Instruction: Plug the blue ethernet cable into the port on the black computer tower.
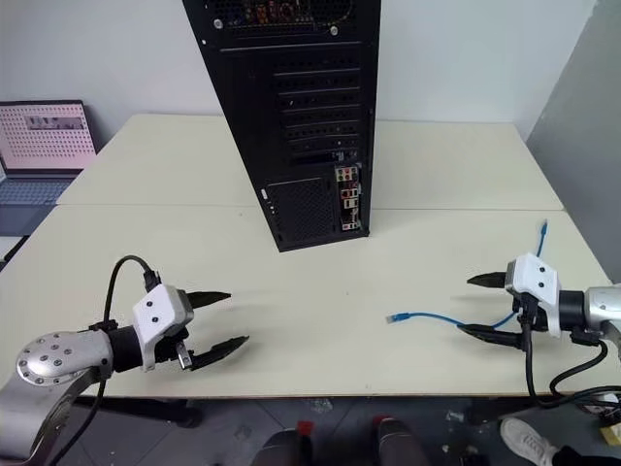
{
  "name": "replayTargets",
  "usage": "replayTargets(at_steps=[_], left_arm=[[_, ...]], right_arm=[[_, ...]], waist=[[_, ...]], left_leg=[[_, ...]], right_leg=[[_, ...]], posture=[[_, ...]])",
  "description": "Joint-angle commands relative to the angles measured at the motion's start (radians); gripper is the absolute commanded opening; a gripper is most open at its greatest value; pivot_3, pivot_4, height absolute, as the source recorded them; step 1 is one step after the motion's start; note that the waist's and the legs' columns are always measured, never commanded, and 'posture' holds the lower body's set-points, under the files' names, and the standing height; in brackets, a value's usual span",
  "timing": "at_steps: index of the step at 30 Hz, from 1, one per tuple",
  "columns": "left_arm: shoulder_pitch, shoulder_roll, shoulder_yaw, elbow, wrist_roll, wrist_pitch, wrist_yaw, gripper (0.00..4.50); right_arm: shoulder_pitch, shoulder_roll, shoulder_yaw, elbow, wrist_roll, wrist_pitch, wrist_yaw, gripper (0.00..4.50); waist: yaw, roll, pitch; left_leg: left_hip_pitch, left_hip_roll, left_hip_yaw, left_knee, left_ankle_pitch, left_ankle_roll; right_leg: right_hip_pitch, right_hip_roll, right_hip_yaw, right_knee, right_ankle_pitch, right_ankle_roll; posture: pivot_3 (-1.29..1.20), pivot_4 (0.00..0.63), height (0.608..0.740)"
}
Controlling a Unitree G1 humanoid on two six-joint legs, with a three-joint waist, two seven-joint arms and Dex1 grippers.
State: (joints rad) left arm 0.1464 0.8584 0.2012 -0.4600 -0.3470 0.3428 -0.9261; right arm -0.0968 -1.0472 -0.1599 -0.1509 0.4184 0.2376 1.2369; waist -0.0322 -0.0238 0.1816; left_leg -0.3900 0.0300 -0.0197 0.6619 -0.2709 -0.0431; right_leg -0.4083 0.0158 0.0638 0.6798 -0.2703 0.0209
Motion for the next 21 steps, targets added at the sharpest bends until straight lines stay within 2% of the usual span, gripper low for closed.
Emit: replayTargets(at_steps=[1, 11, 17, 21], left_arm=[[-0.008, 0.009, 0.021, -0.023, -0.028, -0.014, -0.024, 4.48], [0.025, 0.000, -0.007, -0.071, -0.017, -0.010, -0.032, 4.48], [0.013, 0.016, -0.084, -0.112, 0.005, -0.007, -0.046, 4.48], [-0.023, 0.003, -0.123, -0.105, 0.012, -0.012, -0.046, 4.48]], right_arm=[[-0.022, -0.009, 0.005, -0.020, -0.011, -0.020, 0.017, 4.50], [-0.032, 0.016, 0.047, -0.033, -0.035, -0.024, 0.004, 4.50], [-0.106, 0.064, 0.155, 0.031, -0.136, -0.082, -0.004, 4.50], [-0.174, 0.138, 0.239, 0.097, -0.180, -0.090, -0.012, 4.50]], waist=[[0.000, 0.000, 0.000], [0.000, 0.000, 0.000], [0.000, 0.000, 0.000], [0.000, 0.000, 0.000]], left_leg=[[0.000, 0.000, 0.000, 0.000, 0.000, 0.000], [0.000, 0.000, 0.000, 0.000, 0.000, 0.000], [0.000, 0.000, 0.000, 0.000, 0.000, 0.000], [0.000, -0.001, 0.000, 0.001, 0.000, 0.000]], right_leg=[[0.000, 0.000, 0.000, 0.000, 0.000, 0.000], [0.000, 0.000, 0.000, 0.000, 0.000, 0.000], [0.000, 0.000, 0.000, 0.000, 0.000, 0.000], [0.000, 0.000, 0.000, 0.000, 0.000, 0.000]], posture=[[0.00, 0.150, 0.740], [0.00, 0.150, 0.740], [0.00, 0.150, 0.740], [0.00, 0.150, 0.740]])
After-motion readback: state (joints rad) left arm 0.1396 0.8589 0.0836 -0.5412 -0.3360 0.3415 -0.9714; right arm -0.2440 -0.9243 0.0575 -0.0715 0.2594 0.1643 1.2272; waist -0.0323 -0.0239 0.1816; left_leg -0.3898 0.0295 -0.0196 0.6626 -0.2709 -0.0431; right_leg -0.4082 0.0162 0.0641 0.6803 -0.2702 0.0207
